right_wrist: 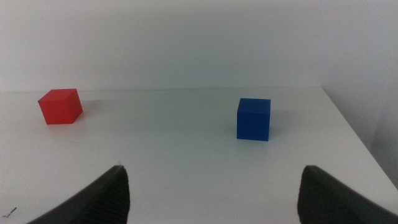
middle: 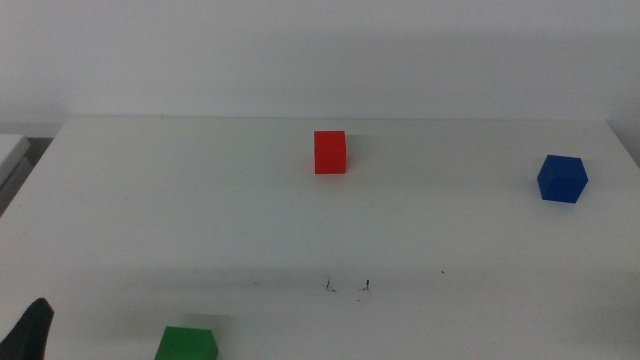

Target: Stack red cubes first, then green, then blue cubes in a specific spot.

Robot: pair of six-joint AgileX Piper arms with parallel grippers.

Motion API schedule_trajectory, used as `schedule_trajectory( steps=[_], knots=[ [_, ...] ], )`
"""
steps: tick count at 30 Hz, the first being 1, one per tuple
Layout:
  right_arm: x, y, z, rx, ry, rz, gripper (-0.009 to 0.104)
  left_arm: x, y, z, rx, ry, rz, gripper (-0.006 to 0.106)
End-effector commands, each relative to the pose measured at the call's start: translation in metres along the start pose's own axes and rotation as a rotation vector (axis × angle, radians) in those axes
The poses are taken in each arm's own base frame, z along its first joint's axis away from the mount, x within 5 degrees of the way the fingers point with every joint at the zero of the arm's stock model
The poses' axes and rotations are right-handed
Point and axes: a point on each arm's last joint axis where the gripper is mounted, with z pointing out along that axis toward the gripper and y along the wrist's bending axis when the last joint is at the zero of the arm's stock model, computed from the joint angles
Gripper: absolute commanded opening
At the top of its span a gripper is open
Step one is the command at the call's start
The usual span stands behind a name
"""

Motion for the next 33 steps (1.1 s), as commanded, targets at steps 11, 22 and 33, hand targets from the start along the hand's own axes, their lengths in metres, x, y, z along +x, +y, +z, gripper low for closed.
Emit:
schedule_trajectory(
  steps=[11,22,33],
  knots=[
    [0.000,0.000,0.000,0.003,-0.011,-0.012,0.093,-0.062,-0.005,0.024,-0.009,0.353,-0.034,0.094],
    [0.000,0.000,0.000,0.003,-0.011,-0.012,0.093,-0.136,-0.043,0.185,0.092,0.774,-0.131,0.094],
    [0.000,0.000,0.000,0.003,-0.011,-0.012,0.093,-0.134,-0.163,0.326,0.136,0.887,-0.038,0.094]
  ],
)
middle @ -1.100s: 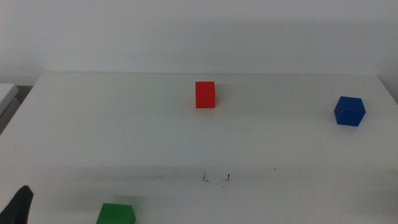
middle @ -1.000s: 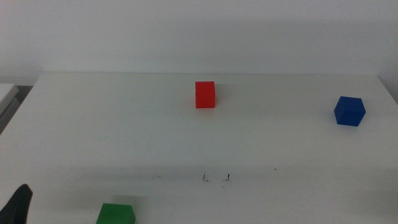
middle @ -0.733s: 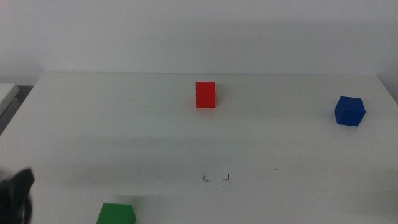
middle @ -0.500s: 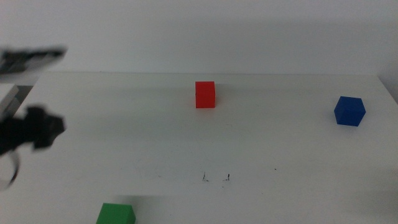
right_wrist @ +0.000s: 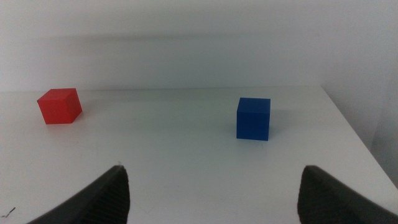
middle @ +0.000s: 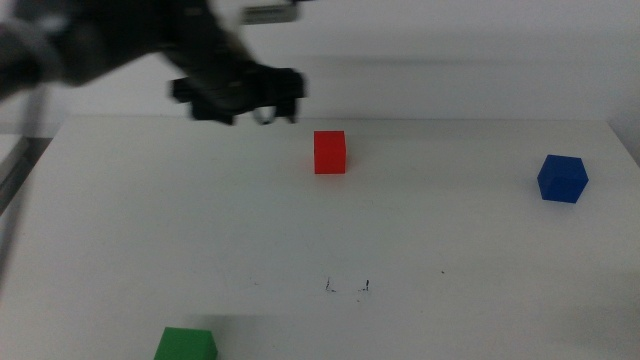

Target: Stack red cubes first, then green, then blue cubes in a specific spot.

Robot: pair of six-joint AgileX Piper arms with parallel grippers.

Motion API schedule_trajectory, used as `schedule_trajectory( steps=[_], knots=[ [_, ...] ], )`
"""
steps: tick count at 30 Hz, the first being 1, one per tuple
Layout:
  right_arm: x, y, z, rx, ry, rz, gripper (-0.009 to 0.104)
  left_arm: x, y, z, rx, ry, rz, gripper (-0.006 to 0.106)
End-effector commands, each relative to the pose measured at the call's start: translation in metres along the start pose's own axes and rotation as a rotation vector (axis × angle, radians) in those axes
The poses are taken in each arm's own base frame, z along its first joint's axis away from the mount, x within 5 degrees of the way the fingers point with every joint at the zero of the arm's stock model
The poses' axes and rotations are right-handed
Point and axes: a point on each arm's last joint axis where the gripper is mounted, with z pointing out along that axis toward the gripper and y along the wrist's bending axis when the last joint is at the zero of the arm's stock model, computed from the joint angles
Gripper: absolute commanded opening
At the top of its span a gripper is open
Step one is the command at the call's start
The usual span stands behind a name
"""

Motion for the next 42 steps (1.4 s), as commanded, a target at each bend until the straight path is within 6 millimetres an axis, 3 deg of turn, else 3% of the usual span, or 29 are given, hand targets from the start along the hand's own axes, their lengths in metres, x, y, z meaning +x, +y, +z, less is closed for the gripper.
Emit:
schedule_trajectory(
  steps=[1,7,15,32,42],
  knots=[
    [0.000,0.000,0.000,0.003,-0.011,-0.012,0.093,-0.015,-0.022,0.016,-0.016,0.002,0.016,0.094],
    [0.000,0.000,0.000,0.003,-0.011,-0.012,0.093,-0.034,-0.058,0.074,-0.040,0.052,0.025,0.094],
    [0.000,0.000,0.000,0.003,-0.011,-0.012,0.093,-0.036,-0.066,0.126,-0.017,0.077,0.003,0.094],
    [0.000,0.000,0.000,0.003,-0.011,-0.012,0.093,-0.022,-0.059,0.176,-0.058,0.066,0.013,0.094],
    [0.000,0.000,0.000,0.003,-0.011,-0.012,0.093,-0.024,-0.055,0.191,-0.041,0.008,0.015,0.094]
  ],
)
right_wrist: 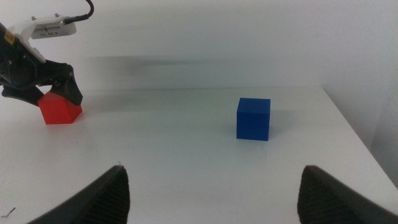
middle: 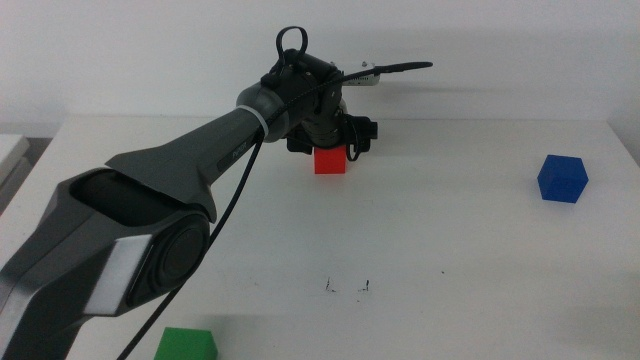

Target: Stack red cubes first, then green, then blue cubes in a specific spot.

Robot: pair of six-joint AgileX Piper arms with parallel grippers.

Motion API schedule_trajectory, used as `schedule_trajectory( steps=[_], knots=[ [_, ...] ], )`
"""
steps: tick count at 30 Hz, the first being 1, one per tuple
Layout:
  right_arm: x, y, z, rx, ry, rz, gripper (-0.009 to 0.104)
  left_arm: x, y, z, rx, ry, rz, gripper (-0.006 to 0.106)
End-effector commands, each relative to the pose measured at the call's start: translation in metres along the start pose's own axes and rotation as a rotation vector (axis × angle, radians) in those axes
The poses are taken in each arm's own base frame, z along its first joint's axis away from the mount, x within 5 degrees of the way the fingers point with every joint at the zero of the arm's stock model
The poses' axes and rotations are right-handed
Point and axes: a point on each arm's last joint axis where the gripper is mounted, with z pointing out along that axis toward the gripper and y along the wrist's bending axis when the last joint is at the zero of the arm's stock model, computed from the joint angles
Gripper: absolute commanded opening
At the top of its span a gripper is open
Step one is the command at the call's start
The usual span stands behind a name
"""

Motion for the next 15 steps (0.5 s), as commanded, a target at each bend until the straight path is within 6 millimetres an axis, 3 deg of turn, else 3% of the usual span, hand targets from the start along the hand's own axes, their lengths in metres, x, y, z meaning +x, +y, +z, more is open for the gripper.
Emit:
schedule_trajectory(
  steps=[1,7,13,14,15],
  knots=[
    [0.000,0.000,0.000,0.003,-0.011,-0.012,0.093,-0.004,0.004,0.003,0.008,-0.029,-0.016,0.094],
    [0.000,0.000,0.000,0.003,-0.011,-0.012,0.093,-0.003,0.012,0.013,0.090,0.003,-0.025,0.082],
    [0.000,0.000,0.000,0.003,-0.011,-0.012,0.093,-0.003,0.013,0.013,0.106,0.013,0.006,0.047],
    [0.000,0.000,0.000,0.003,-0.011,-0.012,0.093,-0.004,0.013,0.005,0.097,0.030,0.008,0.034],
    [0.000,0.000,0.000,0.003,-0.011,-0.012,0.093,-0.005,0.014,0.000,0.088,0.043,0.011,0.029]
  ],
)
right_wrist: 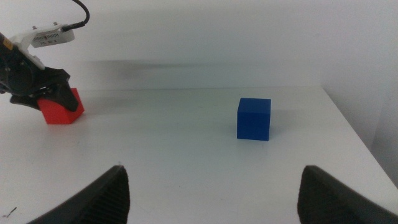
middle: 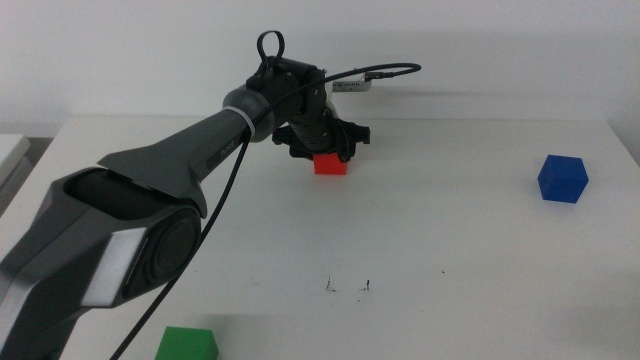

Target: Stack red cubes first, then green, then blue cubes in a specific spot.

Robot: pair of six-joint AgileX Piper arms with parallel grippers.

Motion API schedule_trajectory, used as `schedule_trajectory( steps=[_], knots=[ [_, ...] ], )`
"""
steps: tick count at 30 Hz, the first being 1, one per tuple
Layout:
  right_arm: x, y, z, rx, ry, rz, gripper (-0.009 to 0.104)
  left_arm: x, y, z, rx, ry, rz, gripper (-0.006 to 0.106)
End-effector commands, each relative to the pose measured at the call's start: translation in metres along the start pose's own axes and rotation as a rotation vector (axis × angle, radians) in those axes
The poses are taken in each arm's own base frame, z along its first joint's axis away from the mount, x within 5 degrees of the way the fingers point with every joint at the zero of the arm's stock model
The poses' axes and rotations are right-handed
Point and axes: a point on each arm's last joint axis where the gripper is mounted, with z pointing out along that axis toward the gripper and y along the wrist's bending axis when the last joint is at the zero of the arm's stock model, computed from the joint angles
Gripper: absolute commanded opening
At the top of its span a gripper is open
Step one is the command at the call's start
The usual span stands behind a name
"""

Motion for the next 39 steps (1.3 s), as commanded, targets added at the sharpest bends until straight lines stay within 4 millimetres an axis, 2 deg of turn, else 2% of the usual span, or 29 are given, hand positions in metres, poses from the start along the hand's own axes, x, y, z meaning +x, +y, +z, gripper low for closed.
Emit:
schedule_trajectory(
  steps=[1,7,9,11,13,18,21,24,30,39],
  knots=[
    [0.000,0.000,0.000,0.003,-0.011,-0.012,0.093,-0.005,-0.002,-0.021,-0.007,0.016,-0.002,0.024],
    [0.000,0.000,0.000,0.003,-0.011,-0.012,0.093,0.010,-0.020,-0.058,-0.086,0.074,0.007,-0.002],
    [0.000,0.000,0.000,0.003,-0.011,-0.012,0.093,0.021,-0.029,-0.076,-0.126,0.046,0.019,-0.002],
    [0.000,0.000,0.000,0.003,-0.011,-0.012,0.093,0.039,-0.037,-0.099,-0.168,-0.012,0.009,-0.002],
    [0.000,0.000,0.000,0.003,-0.011,-0.012,0.093,0.065,-0.042,-0.117,-0.162,-0.047,-0.024,-0.002],
    [0.000,0.000,0.000,0.003,-0.011,-0.012,0.093,0.128,-0.064,-0.153,0.007,-0.140,-0.070,-0.002],
    [0.000,0.000,0.000,0.003,-0.011,-0.012,0.093,0.160,-0.061,-0.150,-0.047,-0.126,-0.122,-0.002],
    [0.000,0.000,0.000,0.003,-0.011,-0.012,0.093,0.181,-0.061,-0.139,-0.047,-0.130,-0.129,-0.002],
    [0.000,0.000,0.000,0.003,-0.011,-0.012,0.093,0.189,-0.061,-0.114,-0.050,-0.121,-0.147,-0.002],
    [0.000,0.000,0.000,0.003,-0.011,-0.012,0.093,0.191,-0.064,-0.096,-0.046,-0.124,-0.209,-0.002]
  ],
)
